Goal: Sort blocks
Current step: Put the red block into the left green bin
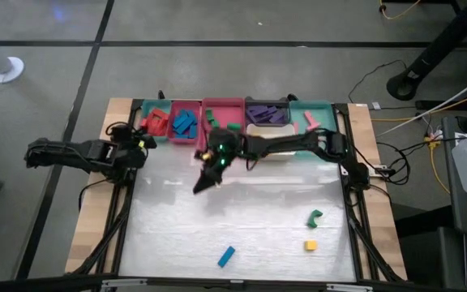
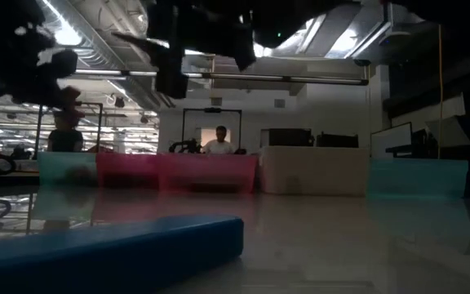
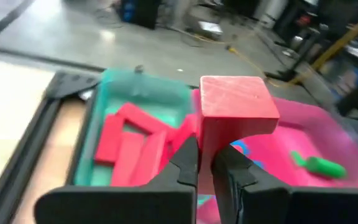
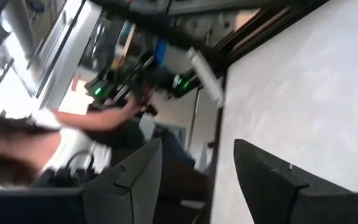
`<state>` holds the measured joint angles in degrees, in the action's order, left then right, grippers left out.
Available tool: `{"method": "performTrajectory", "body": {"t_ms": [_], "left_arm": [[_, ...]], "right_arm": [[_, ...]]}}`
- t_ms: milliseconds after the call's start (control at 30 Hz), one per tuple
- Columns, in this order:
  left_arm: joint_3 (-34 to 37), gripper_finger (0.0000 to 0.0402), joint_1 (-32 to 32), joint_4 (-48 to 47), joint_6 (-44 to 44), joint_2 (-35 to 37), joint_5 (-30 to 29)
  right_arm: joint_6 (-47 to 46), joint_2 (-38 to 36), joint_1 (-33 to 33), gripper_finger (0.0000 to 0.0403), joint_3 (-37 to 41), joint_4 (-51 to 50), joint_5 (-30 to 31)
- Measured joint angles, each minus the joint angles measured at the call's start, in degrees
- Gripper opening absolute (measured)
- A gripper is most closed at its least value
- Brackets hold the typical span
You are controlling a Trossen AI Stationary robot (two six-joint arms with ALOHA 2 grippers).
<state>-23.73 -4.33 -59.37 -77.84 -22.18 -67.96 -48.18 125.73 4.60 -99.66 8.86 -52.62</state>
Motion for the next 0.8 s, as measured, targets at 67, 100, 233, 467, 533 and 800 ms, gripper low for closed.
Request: {"method": "performTrajectory", "body": {"t_ms": [67,100,233,467,533,800], "left_arm": [[2.11,0.0013,1.49,-0.06,-3.30,0.00,0.27],[3.09,0.0014,2.17,0.03,-4.75,0.00,1.04],[7.33,0.0017,4.84,0.48,-8.84,0.00,4.33],[9.80,0.0018,9.39,3.51,-11.11,-0.06,4.96],[9.92,0.0018,11.03,5.42,-8.31,-0.06,4.69],[10.19,0.0019,17.20,20.70,-5.04,-0.11,4.71]], "right_arm": [[0.01,0.00,-2.17,0.0198,0.00,-0.01,0.02],[0.02,0.00,-3.22,0.0198,0.00,0.01,0.02],[0.04,-0.02,-6.83,0.0198,0.00,-0.01,0.48],[0.15,-0.11,-11.05,0.0198,0.00,-3.10,3.49],[0.15,-0.11,-11.99,0.0198,0.02,-4.56,5.15],[0.13,-0.11,-15.11,0.0198,0.04,-9.76,11.38]]}}
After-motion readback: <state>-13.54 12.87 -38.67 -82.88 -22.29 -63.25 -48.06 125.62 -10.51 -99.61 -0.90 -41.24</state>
